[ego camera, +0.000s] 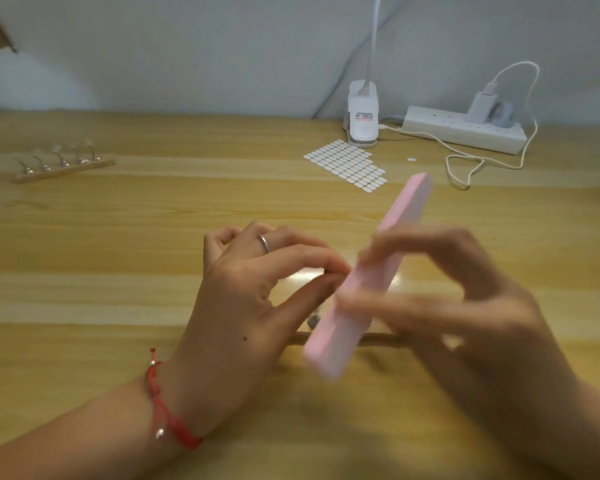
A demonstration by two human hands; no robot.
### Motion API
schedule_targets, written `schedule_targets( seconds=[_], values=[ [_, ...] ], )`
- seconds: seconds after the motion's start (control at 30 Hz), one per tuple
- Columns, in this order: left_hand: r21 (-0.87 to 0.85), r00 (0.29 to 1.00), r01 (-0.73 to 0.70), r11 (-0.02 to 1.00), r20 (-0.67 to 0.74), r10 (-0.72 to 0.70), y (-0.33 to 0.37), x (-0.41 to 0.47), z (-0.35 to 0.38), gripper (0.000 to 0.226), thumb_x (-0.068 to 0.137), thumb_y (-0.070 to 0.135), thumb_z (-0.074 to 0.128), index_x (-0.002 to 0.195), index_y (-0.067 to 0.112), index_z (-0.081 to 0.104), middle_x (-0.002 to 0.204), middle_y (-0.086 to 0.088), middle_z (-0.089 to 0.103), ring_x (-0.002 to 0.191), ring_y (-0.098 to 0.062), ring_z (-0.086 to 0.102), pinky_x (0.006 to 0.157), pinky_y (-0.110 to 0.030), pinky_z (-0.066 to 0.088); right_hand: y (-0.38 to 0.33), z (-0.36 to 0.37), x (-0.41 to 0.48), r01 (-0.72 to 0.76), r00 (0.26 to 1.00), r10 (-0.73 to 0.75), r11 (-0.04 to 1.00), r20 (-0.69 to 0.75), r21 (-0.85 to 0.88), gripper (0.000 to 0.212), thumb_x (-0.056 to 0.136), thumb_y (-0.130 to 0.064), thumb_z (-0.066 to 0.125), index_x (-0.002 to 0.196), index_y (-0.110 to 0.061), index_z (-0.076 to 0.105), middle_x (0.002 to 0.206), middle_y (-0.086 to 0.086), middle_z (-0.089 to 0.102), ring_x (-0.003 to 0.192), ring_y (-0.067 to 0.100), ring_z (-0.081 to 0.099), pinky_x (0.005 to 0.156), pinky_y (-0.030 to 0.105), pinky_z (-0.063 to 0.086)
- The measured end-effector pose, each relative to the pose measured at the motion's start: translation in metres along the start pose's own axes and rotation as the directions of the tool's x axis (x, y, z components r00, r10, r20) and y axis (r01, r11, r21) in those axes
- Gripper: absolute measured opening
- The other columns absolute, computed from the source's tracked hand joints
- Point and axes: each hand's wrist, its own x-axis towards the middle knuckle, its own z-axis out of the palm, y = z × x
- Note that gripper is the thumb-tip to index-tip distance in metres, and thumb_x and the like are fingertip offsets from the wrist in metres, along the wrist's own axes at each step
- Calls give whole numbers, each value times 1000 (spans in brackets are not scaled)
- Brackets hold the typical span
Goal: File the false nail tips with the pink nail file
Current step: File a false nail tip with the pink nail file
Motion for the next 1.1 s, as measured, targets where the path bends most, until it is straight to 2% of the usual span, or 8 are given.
schedule_targets(
  seconds=[0.27,0.37,0.5,0.6,0.67,0.77,0.97,1.1],
  values=[
    [-18,999,42,999,7,-42,1,-1,-1,9,84,42,59,93,42,62,96,25,64,85,2,56,88,-32,26,-3,1,-3,9,1000,-9,1000,14,30,32,89,-4,60,113,-24,66,116,8,58,112,25,57,98,30,44],
    [-19,998,60,998,13,-60,1,-1,0,7,83,42,60,90,41,64,98,26,64,84,0,59,88,-32,27,1,-2,-2,-101,994,103,994,-35,51,35,88,1,60,115,-21,63,115,8,57,111,30,58,97,42,48],
    [-53,995,98,994,14,-97,2,0,1,6,80,43,61,82,39,65,98,27,64,83,3,58,88,-33,30,-4,4,-4,4,1000,-3,999,-10,40,36,85,3,59,110,-21,70,114,10,59,109,28,59,95,34,45],
    [-136,982,187,973,11,-187,0,-1,-2,13,77,48,64,83,39,70,90,20,69,89,1,61,88,-34,43,24,-7,3,-147,984,147,989,-98,7,33,90,0,64,118,-17,60,114,11,58,110,36,58,100,50,47],
    [-262,962,274,925,58,-268,2,1,-3,15,78,48,69,84,37,75,85,17,72,89,-1,65,84,-19,47,35,-16,5,-199,967,195,980,-161,-6,37,88,-2,66,120,-17,56,115,11,57,111,38,57,104,51,45],
    [-371,941,336,866,83,-329,2,2,-1,12,73,44,70,82,40,76,82,17,73,83,6,65,73,-2,41,19,-9,1,-71,986,71,997,-148,8,40,88,7,66,119,-17,58,115,12,56,112,38,56,101,49,46],
    [-382,951,299,874,194,-241,-1,0,-2,22,77,44,63,88,31,76,81,3,70,85,-9,62,81,-20,43,10,-10,4,106,988,-127,972,-88,-208,40,83,8,65,116,-14,62,117,9,53,116,27,52,104,42,42],
    [-411,940,335,848,211,-269,1,1,-1,25,72,46,64,87,30,76,81,7,72,82,-9,64,74,-28,44,5,-3,1,222,969,-240,947,-52,-233,29,93,-5,66,116,-22,65,115,0,58,117,24,54,109,54,37]
  ],
)
